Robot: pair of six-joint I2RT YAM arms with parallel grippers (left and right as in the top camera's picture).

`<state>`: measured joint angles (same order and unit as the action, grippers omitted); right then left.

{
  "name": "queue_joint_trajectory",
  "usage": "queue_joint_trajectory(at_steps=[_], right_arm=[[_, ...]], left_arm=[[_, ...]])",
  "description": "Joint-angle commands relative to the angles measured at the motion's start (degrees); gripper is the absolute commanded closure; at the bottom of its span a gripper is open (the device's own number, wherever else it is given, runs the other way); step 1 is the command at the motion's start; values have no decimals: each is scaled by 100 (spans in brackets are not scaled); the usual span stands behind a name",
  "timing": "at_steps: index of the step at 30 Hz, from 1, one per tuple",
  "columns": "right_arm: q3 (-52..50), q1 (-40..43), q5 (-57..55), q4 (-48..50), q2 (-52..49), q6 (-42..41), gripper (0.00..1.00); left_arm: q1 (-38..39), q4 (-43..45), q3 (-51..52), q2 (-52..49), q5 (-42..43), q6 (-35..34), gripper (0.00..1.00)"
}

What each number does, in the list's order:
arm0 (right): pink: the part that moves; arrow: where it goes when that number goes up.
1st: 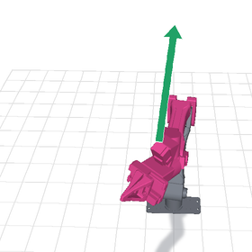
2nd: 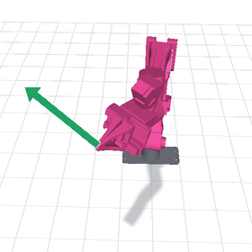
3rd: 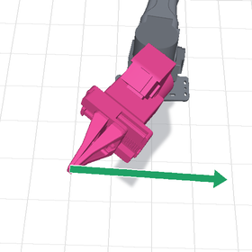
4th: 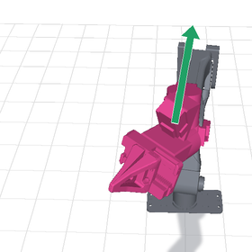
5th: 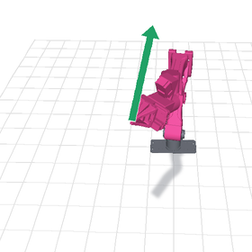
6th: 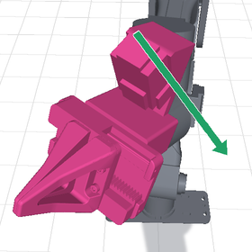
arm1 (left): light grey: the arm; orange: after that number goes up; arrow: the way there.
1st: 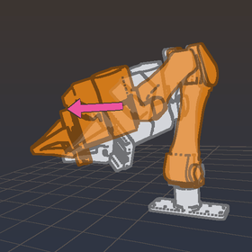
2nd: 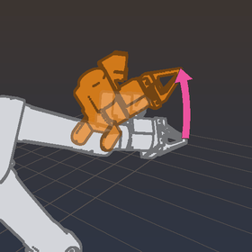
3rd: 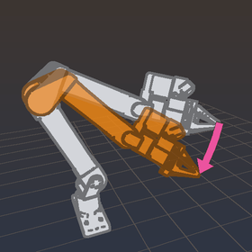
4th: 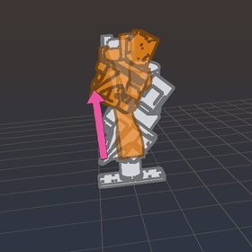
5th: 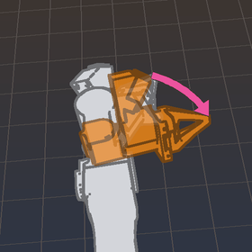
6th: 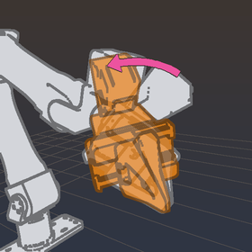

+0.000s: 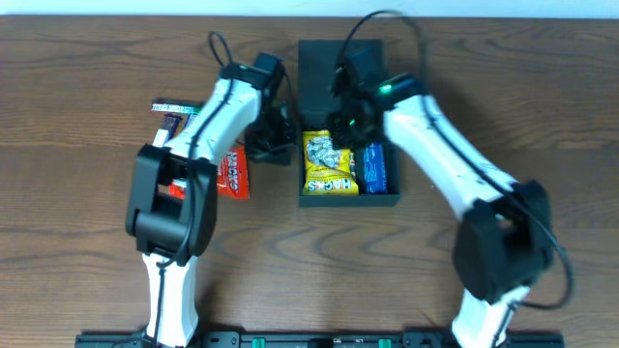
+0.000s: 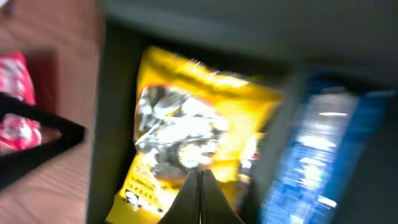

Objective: Pack container
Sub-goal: 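Pull the right gripper back out of the box to the right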

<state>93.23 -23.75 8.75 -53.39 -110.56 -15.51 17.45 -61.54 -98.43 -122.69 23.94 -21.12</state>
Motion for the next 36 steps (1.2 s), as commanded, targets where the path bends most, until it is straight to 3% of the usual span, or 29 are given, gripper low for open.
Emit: queue_joint_trajectory(at_steps=[1,9,15,27,36], right_arm=[[164,363,-168,-24,520,22,98],[164,1200,-579,-219,1084,295,99],[20,1729,-577,-361,927,297,98],[-474,1766,-433,-468,-232,225,99],[-474,1631,654,85,-817,232,98]], left_arm=[[-339,35,-293,616,-551,37,94],[-1259,238,-304,1493,-1799,37,94],[-1998,232,-304,1620,-1797,63,94],[-2081,354,-304,1620,-1862,402,94],[-2083,374,-304,1620,-1862,402,94]])
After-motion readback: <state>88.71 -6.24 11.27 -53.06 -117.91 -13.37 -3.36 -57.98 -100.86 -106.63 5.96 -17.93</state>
